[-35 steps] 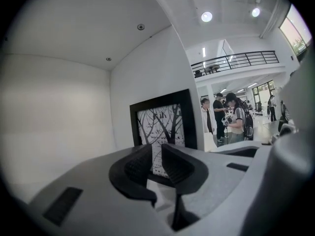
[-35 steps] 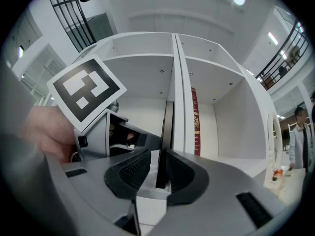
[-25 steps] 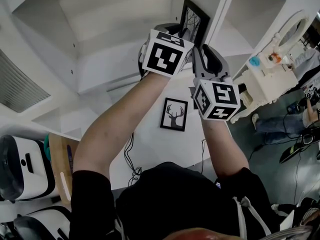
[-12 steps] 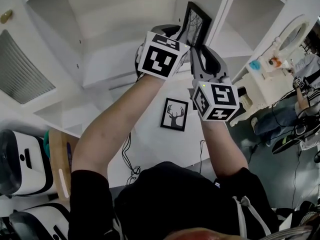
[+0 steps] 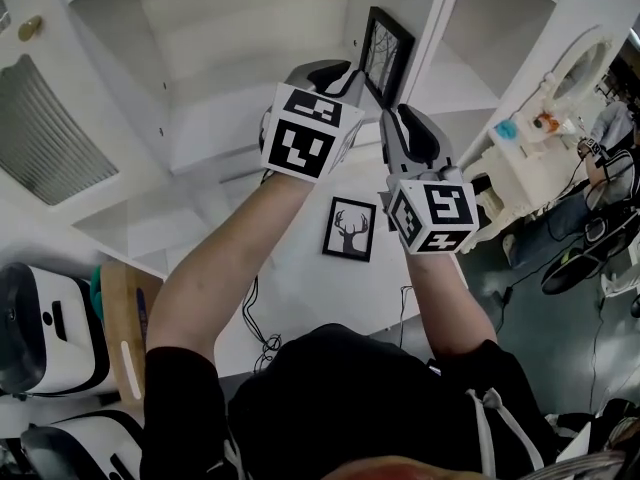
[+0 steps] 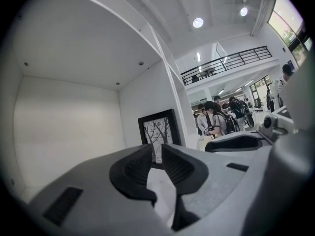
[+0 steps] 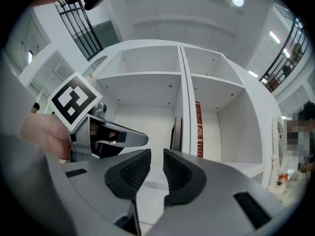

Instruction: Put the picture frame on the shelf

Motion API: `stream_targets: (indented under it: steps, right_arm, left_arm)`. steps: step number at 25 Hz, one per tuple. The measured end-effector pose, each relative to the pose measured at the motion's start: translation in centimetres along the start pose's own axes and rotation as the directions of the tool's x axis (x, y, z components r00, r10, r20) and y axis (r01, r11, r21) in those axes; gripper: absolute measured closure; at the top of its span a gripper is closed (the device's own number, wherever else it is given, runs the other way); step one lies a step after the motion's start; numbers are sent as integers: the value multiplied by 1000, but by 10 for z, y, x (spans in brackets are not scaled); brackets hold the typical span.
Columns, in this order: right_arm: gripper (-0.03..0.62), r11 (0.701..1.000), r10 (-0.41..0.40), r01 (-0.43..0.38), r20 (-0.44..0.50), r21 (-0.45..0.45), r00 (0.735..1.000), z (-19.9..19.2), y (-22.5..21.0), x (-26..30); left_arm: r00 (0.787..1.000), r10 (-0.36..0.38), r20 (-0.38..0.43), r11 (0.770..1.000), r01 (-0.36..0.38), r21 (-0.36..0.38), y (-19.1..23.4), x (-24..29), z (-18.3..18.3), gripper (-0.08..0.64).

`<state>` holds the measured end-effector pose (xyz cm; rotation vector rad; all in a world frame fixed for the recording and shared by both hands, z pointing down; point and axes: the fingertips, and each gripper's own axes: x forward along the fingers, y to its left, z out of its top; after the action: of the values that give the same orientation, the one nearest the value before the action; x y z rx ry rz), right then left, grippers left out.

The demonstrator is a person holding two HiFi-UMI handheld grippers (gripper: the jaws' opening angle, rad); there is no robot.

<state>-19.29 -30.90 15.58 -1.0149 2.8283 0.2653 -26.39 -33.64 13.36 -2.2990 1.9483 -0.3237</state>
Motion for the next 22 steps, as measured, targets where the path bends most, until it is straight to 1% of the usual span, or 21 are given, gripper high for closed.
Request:
stream_targets:
  steps: [2, 4, 7, 9, 10, 11, 13, 14, 16, 19, 21, 22]
  right_arm:
    - [505, 999, 27, -27, -11, -26, 1000, -9, 8, -18]
    - [505, 998, 53, -55, -56, -37, 997, -31, 14, -44]
    - [506, 997, 57, -66, -177, -49, 983, -76, 22, -91]
    - [506, 998, 28, -43, -266, -49, 964, -106, 29, -125]
    - [506, 999, 14, -26, -304, -33, 953, -120, 34, -140]
    - [506, 1000, 9, -10, -335, -3, 942, -132, 41, -153]
    - [506, 997, 28, 2, -374, 81, 927, -147, 59, -173]
    - [506, 993, 47, -3, -385, 115, 922, -151, 70, -181]
    - [506, 988, 95, -38, -390, 152, 916, -153, 93, -193]
    - [506, 979, 171, -114, -367, 171, 914, -147, 119, -207]
    - [506, 969, 217, -158, -346, 192, 913, -144, 128, -217]
    - [506, 961, 244, -181, -335, 209, 910, -145, 131, -222]
  left_arm:
    - [1000, 6, 27, 999, -7, 38, -9, -22, -7, 495]
    - [999, 4, 49, 996, -8, 86, -22, -47, -20, 495]
    - [996, -19, 86, 991, 7, 137, -46, -88, -43, 495]
    - [993, -50, 106, 988, 34, 150, -68, -115, -61, 495]
    - [991, -71, 113, 988, 54, 143, -80, -126, -71, 495]
    - [989, -92, 120, 989, 77, 127, -90, -137, -80, 495]
    - [982, -132, 134, 990, 122, 76, -111, -155, -98, 495]
    - [979, -148, 139, 989, 143, 45, -121, -164, -107, 497]
    - [977, -165, 136, 985, 170, -24, -139, -182, -126, 502]
    - [983, -153, 103, 976, 167, -141, -157, -207, -152, 505]
    - [990, -124, 62, 971, 134, -199, -165, -225, -168, 505]
    - [995, -96, 37, 969, 102, -227, -166, -234, -176, 505]
